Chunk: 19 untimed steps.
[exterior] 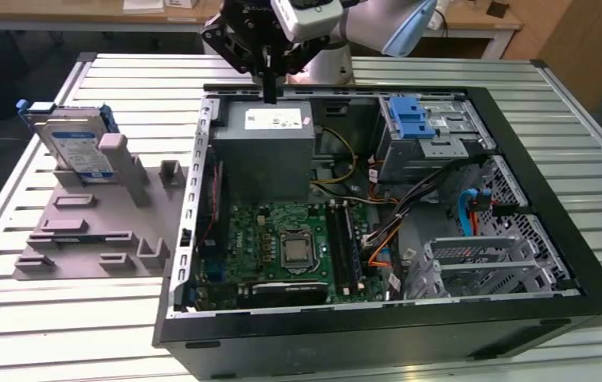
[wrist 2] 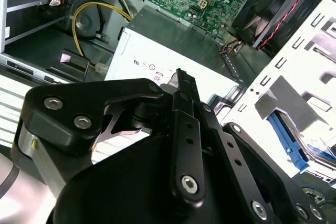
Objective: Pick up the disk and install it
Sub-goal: 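Reach for the disk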
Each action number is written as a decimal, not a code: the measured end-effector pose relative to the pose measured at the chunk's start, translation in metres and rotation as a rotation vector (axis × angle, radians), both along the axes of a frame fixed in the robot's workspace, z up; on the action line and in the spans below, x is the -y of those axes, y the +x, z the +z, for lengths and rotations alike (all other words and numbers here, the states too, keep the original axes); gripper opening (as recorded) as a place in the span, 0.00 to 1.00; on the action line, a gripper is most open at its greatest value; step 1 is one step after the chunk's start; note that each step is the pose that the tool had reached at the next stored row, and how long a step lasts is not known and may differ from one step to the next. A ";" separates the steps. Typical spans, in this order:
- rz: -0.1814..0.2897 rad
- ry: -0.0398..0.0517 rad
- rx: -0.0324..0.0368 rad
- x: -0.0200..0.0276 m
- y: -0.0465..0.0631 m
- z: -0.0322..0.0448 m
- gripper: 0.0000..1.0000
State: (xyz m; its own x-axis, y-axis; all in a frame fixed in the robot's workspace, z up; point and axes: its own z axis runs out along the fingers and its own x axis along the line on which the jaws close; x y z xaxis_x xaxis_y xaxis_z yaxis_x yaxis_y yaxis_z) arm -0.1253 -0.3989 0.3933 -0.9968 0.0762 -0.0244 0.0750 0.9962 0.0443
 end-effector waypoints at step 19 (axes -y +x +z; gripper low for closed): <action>0.000 0.0000 0.0000 0.0000 -0.005 -0.0003 0.11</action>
State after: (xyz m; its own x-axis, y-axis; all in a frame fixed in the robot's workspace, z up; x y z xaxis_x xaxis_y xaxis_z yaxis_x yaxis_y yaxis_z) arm -0.1303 -0.3989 0.3930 -0.9968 0.0762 -0.0244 0.0751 0.9962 0.0443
